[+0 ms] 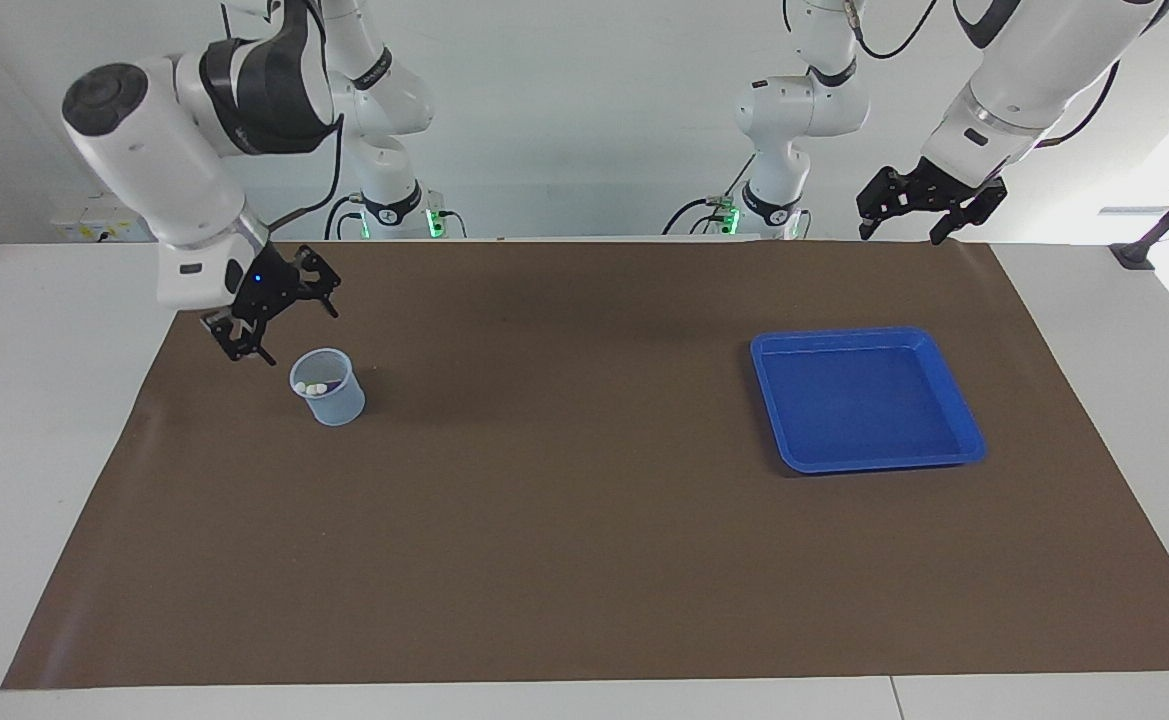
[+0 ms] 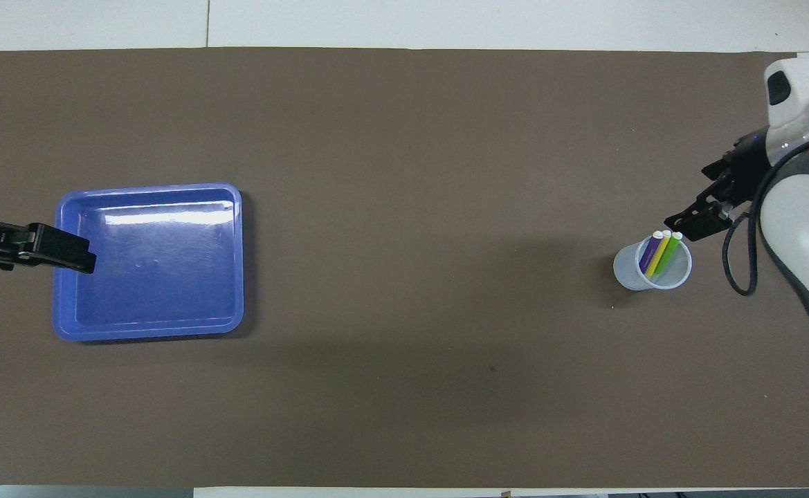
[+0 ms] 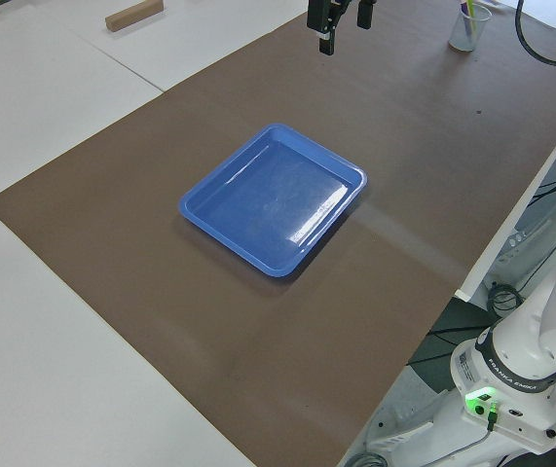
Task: Right arm passes pens to left for tray arrangement
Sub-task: 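Reach the right gripper down to the pens in the clear cup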
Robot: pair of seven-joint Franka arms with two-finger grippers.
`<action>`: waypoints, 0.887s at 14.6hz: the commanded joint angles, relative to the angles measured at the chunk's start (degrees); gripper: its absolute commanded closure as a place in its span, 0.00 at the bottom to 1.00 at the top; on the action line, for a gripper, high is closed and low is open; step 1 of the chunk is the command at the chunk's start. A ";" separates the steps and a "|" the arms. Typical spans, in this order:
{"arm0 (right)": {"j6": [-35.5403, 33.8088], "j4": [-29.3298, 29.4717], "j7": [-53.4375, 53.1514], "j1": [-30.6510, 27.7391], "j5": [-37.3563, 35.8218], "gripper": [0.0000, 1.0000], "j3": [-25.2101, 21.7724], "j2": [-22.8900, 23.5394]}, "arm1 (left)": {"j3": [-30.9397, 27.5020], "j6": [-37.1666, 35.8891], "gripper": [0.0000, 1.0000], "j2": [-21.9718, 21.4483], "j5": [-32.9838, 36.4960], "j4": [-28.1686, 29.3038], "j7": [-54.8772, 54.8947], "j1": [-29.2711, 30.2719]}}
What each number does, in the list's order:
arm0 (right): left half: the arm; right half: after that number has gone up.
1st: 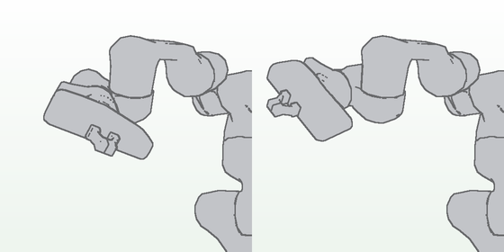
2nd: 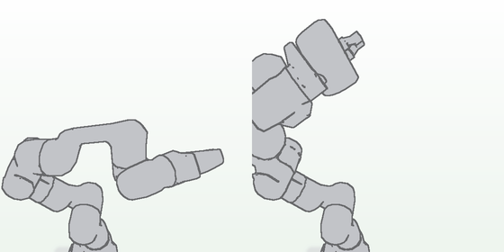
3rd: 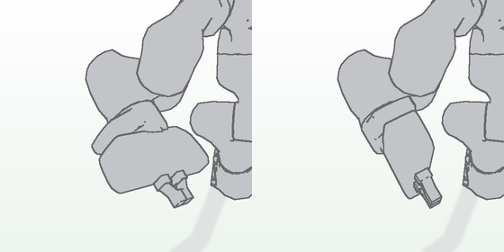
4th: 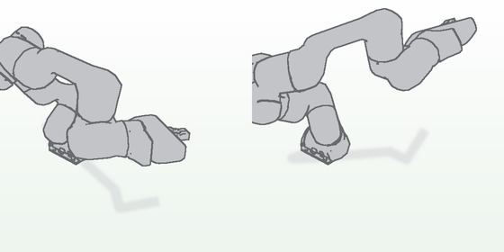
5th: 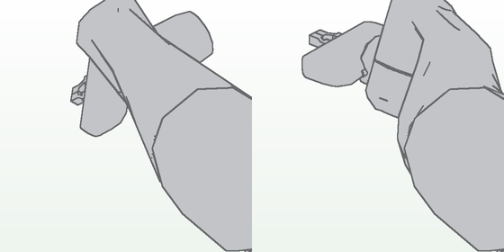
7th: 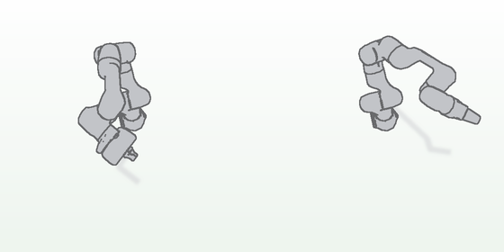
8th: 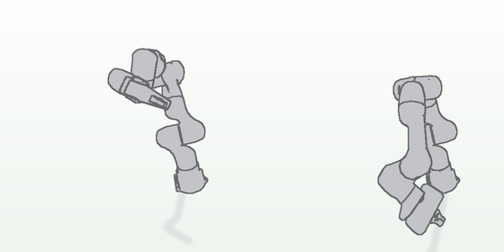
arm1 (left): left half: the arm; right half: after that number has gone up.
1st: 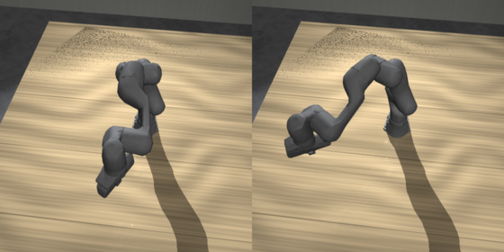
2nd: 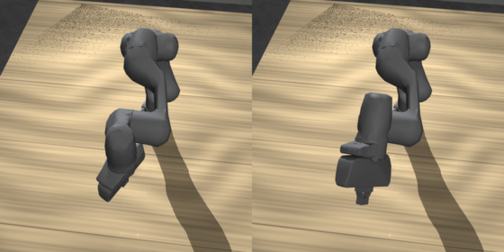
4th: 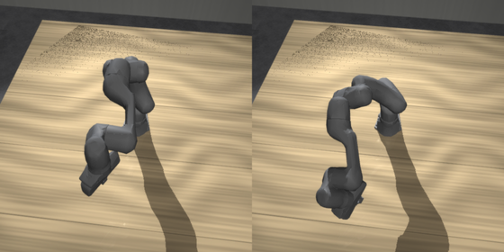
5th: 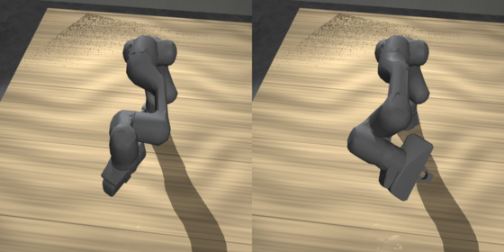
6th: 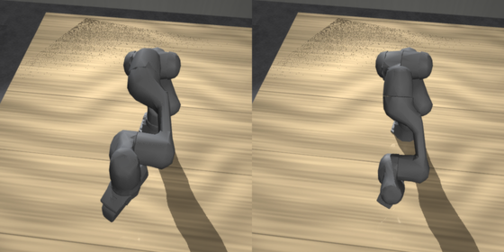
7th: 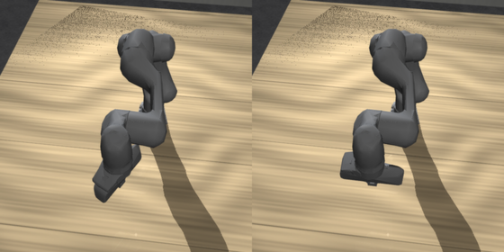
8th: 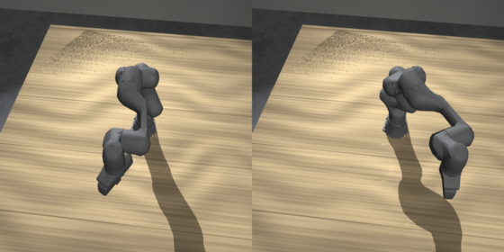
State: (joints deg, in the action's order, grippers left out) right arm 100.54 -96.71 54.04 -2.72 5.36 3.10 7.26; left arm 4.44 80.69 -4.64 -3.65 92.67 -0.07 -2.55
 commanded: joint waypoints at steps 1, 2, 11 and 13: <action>5.08 -2.50 14.99 0.00 0.88 0.00 0.51 2.31 | 0.05 1.22 0.00 -1.86 1.01 2.17 -0.29 0.09; 7.80 -4.35 19.91 0.09 0.96 0.00 0.51 2.32 | 0.13 1.22 0.00 -1.86 1.01 2.25 -0.37 0.09; 14.25 -17.81 38.68 -2.72 1.23 0.16 0.42 -2.34 | 0.13 1.13 0.00 -1.95 1.01 2.34 -0.55 -0.26; 15.82 -20.35 39.21 -2.72 1.23 0.20 0.42 -3.13 | 0.22 1.13 0.00 -1.95 0.92 2.34 -0.55 -0.26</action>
State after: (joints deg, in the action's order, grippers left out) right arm 113.96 -113.03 91.16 -4.58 5.39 3.14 6.44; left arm 4.53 80.69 -4.64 -3.65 92.70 -0.07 -2.60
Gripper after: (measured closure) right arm 0.159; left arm 0.000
